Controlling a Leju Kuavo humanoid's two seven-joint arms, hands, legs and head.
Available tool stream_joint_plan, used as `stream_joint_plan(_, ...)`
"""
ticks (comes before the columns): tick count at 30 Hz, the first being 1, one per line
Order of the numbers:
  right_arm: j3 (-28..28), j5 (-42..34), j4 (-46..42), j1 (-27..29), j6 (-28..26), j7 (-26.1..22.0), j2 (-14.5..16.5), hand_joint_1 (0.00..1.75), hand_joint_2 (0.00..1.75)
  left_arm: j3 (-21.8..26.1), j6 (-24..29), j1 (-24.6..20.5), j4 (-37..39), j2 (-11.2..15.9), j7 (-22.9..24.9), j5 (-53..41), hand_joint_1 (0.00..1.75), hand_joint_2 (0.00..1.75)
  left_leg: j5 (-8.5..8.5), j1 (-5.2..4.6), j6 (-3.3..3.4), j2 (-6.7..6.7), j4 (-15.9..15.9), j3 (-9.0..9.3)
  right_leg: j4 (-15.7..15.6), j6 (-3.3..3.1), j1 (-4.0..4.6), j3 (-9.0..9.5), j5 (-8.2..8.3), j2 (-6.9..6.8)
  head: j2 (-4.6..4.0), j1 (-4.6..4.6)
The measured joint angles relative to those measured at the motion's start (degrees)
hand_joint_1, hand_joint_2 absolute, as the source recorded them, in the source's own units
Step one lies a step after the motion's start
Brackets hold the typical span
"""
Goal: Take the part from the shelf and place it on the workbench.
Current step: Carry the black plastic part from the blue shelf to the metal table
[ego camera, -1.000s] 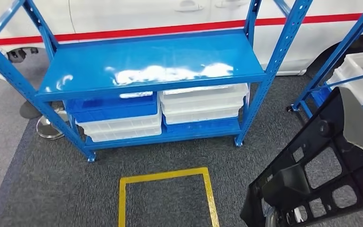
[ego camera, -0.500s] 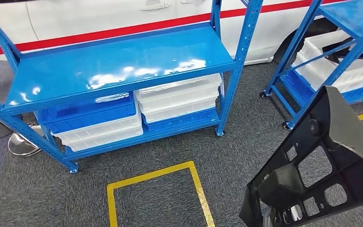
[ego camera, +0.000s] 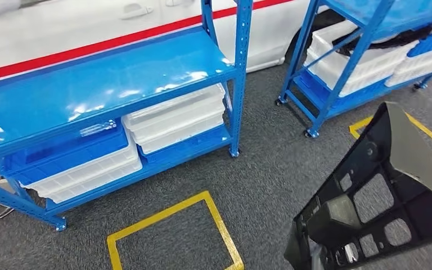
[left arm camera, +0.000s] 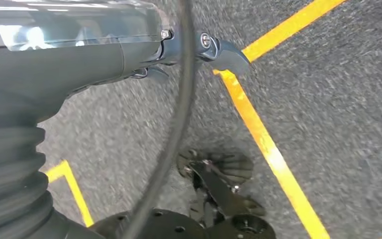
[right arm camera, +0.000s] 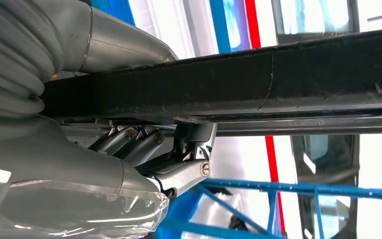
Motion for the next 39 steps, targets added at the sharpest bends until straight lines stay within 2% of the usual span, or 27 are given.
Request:
stream_joint_plan(1,0.0,0.1,0.1,-0.1,-0.1,0.0,0.0,1.75,1.75,0.0,0.0,-0.1,0.0,0.0,0.1,-0.2,0.00,1.75,-0.16,-0.09,0.19,-0.09,-0.6,0.19,0.0,0.39,-0.16,-0.33,0.24,0.69,0.00,-0.01)
stream_joint_plan(3,0.0,0.3,0.2,0.0,-0.6,0.0,0.0,1.75,1.75,0.0,0.0,-0.3,0.0,0.0,0.5,-0.6,0.00,1.75,0.27,-0.06,0.22,1.18,-1.9,0.62,-0.1,1.20,-0.36,-0.78,0.66,1.59,0.00,-0.01)
stream_joint_plan(5,0.0,0.4,0.3,0.0,-1.1,0.0,0.0,1.75,1.75,0.0,-0.1,-0.5,0.0,-0.1,0.8,-0.9,0.00,1.75,1.13,0.24,0.32,2.74,-3.6,1.25,1.5,1.85,-0.04,-1.73,-0.54,-0.81,0.00,0.01)
stream_joint_plan(7,0.0,0.4,0.5,-0.3,-1.3,0.0,0.0,1.75,1.75,0.0,-0.3,-0.5,0.0,0.0,0.9,-1.3,0.00,1.75,1.50,0.22,0.55,4.48,-4.4,1.47,7.3,2.35,0.03,-4.54,-4.06,-4.44,0.00,0.02)
stream_joint_plan(9,0.0,0.4,0.7,-0.4,-1.4,0.0,0.0,1.75,1.75,0.0,-0.4,-0.5,0.0,0.0,0.8,-1.6,0.00,1.75,1.41,0.11,0.56,6.38,-4.2,1.27,13.3,2.83,-0.36,-7.36,-6.63,-5.72,0.00,0.02)
stream_joint_plan(10,0.0,0.4,0.9,-0.4,-1.4,0.0,0.0,1.75,1.75,0.0,-0.4,-0.5,0.0,0.1,0.6,-1.8,0.00,1.75,1.32,0.11,0.46,7.27,-4.2,1.22,14.0,3.04,-0.56,-7.54,-6.45,-6.01,0.00,0.02)
stream_joint_plan(11,0.0,0.4,1.0,-0.4,-1.4,0.0,0.0,1.75,1.75,0.0,-0.4,-0.6,0.0,0.1,0.4,-1.9,0.00,1.75,1.21,0.13,0.30,8.08,-4.1,1.23,12.5,3.22,-0.73,-6.55,-5.26,-6.35,0.00,0.02)
stream_joint_plan(12,0.0,0.4,1.1,-0.4,-1.5,0.0,0.0,1.75,1.75,-0.1,-0.5,-0.7,0.0,0.1,0.2,-2.0,0.00,1.75,1.03,0.16,0.06,8.82,-3.9,1.30,9.1,3.33,-0.86,-4.48,-3.47,-7.04,0.00,0.02)
stream_joint_plan(14,0.0,0.4,1.1,-0.5,-1.5,0.0,0.0,1.75,1.75,-0.1,-0.5,-0.9,0.0,0.1,0.0,-2.2,0.00,1.75,0.47,0.01,-0.63,10.07,-3.4,1.41,1.8,2.89,-0.78,-0.31,-1.12,-9.45,0.00,0.02)
stream_joint_plan(15,0.0,0.4,1.2,-0.5,-1.5,0.0,0.0,1.75,1.75,-0.1,-0.5,-0.9,0.0,0.1,-0.1,-2.2,0.00,1.75,0.20,-0.10,-0.99,10.58,-3.1,1.46,-0.3,2.48,-0.61,0.83,-0.70,-10.16,0.00,0.01)
stream_joint_plan(16,0.0,0.4,1.2,-0.5,-1.5,0.0,0.0,1.75,1.75,-0.1,-0.5,-1.0,0.0,0.1,-0.1,-2.2,0.00,1.75,0.02,-0.20,-1.32,11.06,-2.9,1.57,-0.9,2.00,-0.43,1.10,-0.78,-10.39,0.00,0.01)
stream_joint_plan(18,0.1,0.4,1.3,-0.5,-1.5,0.0,0.0,1.75,1.75,-0.2,-0.4,-1.2,0.0,0.2,-0.1,-2.3,0.00,1.75,-0.17,-0.15,-1.84,11.90,-2.8,1.85,-0.9,1.25,-0.33,0.89,-0.48,-9.13,0.00,0.01)
stream_joint_plan(19,0.1,0.4,1.3,-0.4,-1.5,0.0,0.0,1.75,1.75,-0.2,-0.4,-1.3,0.0,0.2,-0.1,-2.3,0.00,1.75,-0.57,-0.01,-2.15,11.31,-2.6,1.89,-1.1,0.90,-0.42,0.82,-0.32,-8.58,0.00,0.01)
stream_joint_plan(20,0.1,0.4,1.3,-0.4,-1.5,0.0,0.0,1.75,1.75,-0.2,-0.5,-1.4,0.0,0.2,-0.2,-2.3,0.00,1.75,-1.61,0.17,-2.43,9.96,-1.5,1.50,-1.3,0.55,-0.54,0.73,-0.11,-7.97,0.00,0.01)
stream_joint_plan(22,0.1,0.4,1.3,-0.5,-1.5,0.0,0.1,1.75,1.75,-0.2,-0.5,-1.4,0.0,0.2,-0.6,-2.4,0.00,1.75,-5.34,0.48,-2.88,6.48,4.3,-0.90,-1.4,-0.01,-0.64,0.50,0.22,-6.73,0.00,0.01)
stream_joint_plan(24,0.2,0.4,1.3,-0.5,-1.3,0.0,0.1,1.75,1.75,-0.2,-0.5,-1.2,0.0,0.3,-1.0,-2.6,0.00,1.75,-8.54,0.56,-3.00,5.29,11.9,-4.33,-1.3,-0.28,-0.51,0.19,0.40,-5.21,0.00,0.01)
stream_joint_plan(25,0.3,0.4,1.3,-0.5,-1.2,0.0,0.1,1.75,1.75,-0.3,-0.5,-1.1,0.0,0.4,-1.2,-2.6,0.00,1.75,-8.59,0.57,-2.97,5.21,13.6,-5.18,-1.2,-0.31,-0.45,0.11,0.44,-4.38,0.00,0.01)
stream_joint_plan(26,0.3,0.5,1.4,-0.6,-1.0,0.0,0.1,1.75,1.75,-0.3,-0.7,-1.1,0.0,0.5,-1.2,-2.6,0.00,1.75,-7.62,0.57,-2.89,5.14,13.4,-5.14,-1.1,-0.31,-0.41,0.09,0.45,-3.56,0.00,0.01)
stream_joint_plan(27,0.3,0.8,1.4,-0.7,-0.8,0.0,0.1,1.75,1.75,-0.3,-0.9,-1.1,0.0,0.6,-1.1,-2.7,0.00,1.75,-5.59,0.59,-2.74,4.80,10.8,-3.99,-1.0,-0.29,-0.40,0.14,0.47,-2.72,0.00,0.01)
stream_joint_plan(29,0.3,1.7,1.5,-1.1,-0.5,0.0,0.1,1.75,1.75,-0.3,-1.9,-1.2,0.0,0.8,-0.5,-2.9,0.00,1.75,-1.64,0.71,-2.27,2.07,2.9,-0.62,-0.9,-0.07,-0.38,0.16,0.58,-1.16,0.00,0.01)
stream_joint_plan(31,0.3,3.5,1.7,-2.0,0.0,0.0,0.1,1.75,1.75,-0.3,-3.4,-1.2,0.0,1.0,0.7,-3.4,0.00,1.75,-0.25,0.76,-1.95,-0.47,-1.8,1.13,-0.7,0.59,-0.54,-0.36,0.95,0.39,0.00,0.01)
stream_joint_plan(32,0.3,4.5,1.8,-2.5,0.2,0.0,0.1,1.75,1.75,-0.4,-4.3,-1.2,0.0,1.2,1.6,-3.8,0.00,1.75,-0.36,0.68,-1.84,-0.68,-2.1,1.17,-0.7,1.06,-0.68,-0.69,1.21,1.12,0.00,0.01)
stream_joint_plan(33,0.3,5.3,2.0,-3.0,0.2,0.0,0.1,1.75,1.75,-0.4,-5.3,-1.3,0.0,1.3,2.5,-4.1,0.00,1.75,-0.18,0.62,-1.62,-0.02,-2.4,1.23,-0.9,1.57,-0.82,-1.00,1.53,1.86,0.00,-0.01)
stream_joint_plan(34,0.3,5.8,2.3,-3.4,0.1,0.0,0.1,1.75,1.75,-0.5,-6.2,-1.4,0.0,1.4,3.5,-4.4,0.00,1.75,0.15,0.69,-1.32,0.75,-2.8,1.32,-0.8,1.91,-0.85,-1.25,1.61,1.69,0.00,0.00)
stream_joint_plan(36,0.3,5.9,2.9,-4.6,0.0,0.0,0.0,1.75,1.75,-0.6,-8.0,-1.4,0.0,1.5,5.5,-4.9,0.00,1.75,0.94,0.83,-0.54,2.47,-3.8,1.55,1.4,2.36,-0.54,-2.46,-0.02,-1.28,0.00,0.01)
stream_joint_plan(38,0.4,5.4,4.0,-6.1,0.4,0.0,-0.1,1.75,1.75,-0.7,-9.7,-1.1,0.0,1.6,7.7,-5.3,0.00,1.75,1.24,0.66,-0.13,4.39,-4.1,1.44,7.7,2.59,-0.40,-5.30,-3.98,-4.82,0.00,0.02)
stream_joint_plan(39,0.5,5.0,4.8,-6.8,0.8,0.0,-0.1,1.75,1.75,-0.7,-10.5,-0.8,0.0,1.6,8.7,-5.4,0.00,1.75,1.24,0.54,-0.08,5.43,-4.1,1.34,11.1,2.75,-0.48,-6.75,-5.63,-5.46,0.00,0.01)
